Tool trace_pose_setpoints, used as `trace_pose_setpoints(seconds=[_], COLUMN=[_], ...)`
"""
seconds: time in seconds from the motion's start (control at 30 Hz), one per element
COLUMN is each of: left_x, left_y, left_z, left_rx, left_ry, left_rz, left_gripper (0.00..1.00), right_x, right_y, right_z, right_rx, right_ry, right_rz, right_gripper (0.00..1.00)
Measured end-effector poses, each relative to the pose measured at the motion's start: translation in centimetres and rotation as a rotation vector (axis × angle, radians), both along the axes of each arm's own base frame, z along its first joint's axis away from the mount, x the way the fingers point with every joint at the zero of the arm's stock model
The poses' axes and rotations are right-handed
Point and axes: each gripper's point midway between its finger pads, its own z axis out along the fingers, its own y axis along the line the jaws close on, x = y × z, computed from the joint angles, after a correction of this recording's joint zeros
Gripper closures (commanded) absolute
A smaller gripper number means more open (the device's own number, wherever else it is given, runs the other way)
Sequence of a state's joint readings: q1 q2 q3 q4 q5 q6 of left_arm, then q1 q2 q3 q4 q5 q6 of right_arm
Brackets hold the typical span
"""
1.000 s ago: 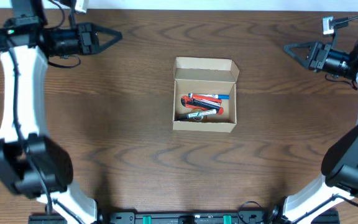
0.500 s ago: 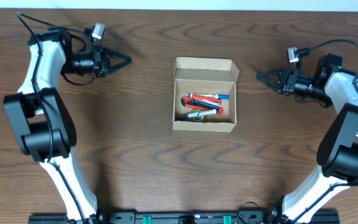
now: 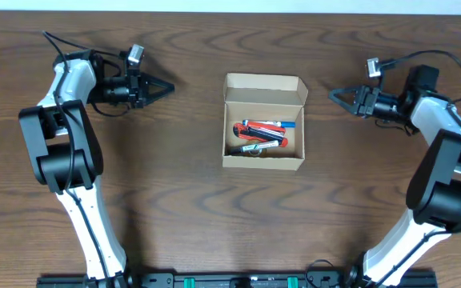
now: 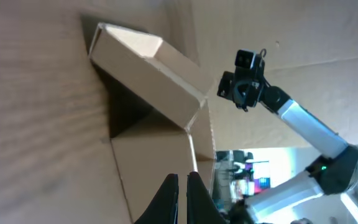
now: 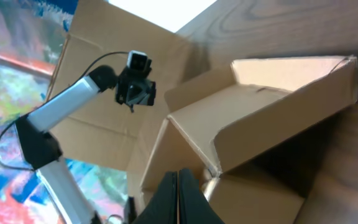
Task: Pack container
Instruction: 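Withdraw the left gripper and position both grippers at the box lid, then push the box lid flap down with both grippers toward the box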
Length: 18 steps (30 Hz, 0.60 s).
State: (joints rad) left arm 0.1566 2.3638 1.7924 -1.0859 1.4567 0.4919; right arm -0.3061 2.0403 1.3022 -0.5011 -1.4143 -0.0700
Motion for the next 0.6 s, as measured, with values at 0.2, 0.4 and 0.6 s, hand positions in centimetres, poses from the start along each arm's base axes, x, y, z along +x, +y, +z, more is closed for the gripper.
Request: trace_pose_setpoints(seconds=[0.2,0.4,0.6], left_x=[1.4,2.6,3.0], left_y=[-2.6,-4.5,-4.8], left_z=[-0.1,0.1,0.0], left_rx=[0.007,0.004,-0.004], left_ry=[-0.047,-0.039,0.016], left_rz=[-0.036,-0.048,-0.036], left_gripper=[0.94,0.94,0.94], right_x=[1.6,1.7,1.6], right_y=[1.1,1.3,1.4], right_z=[-3.8,-7.0,-7.8], right_rx=[0.047,0.098,0.117], right_ry=[0.11,0.232,0.27], right_rz=[0.01,0.006,0.006], right_gripper=[0.99,0.99,0.99])
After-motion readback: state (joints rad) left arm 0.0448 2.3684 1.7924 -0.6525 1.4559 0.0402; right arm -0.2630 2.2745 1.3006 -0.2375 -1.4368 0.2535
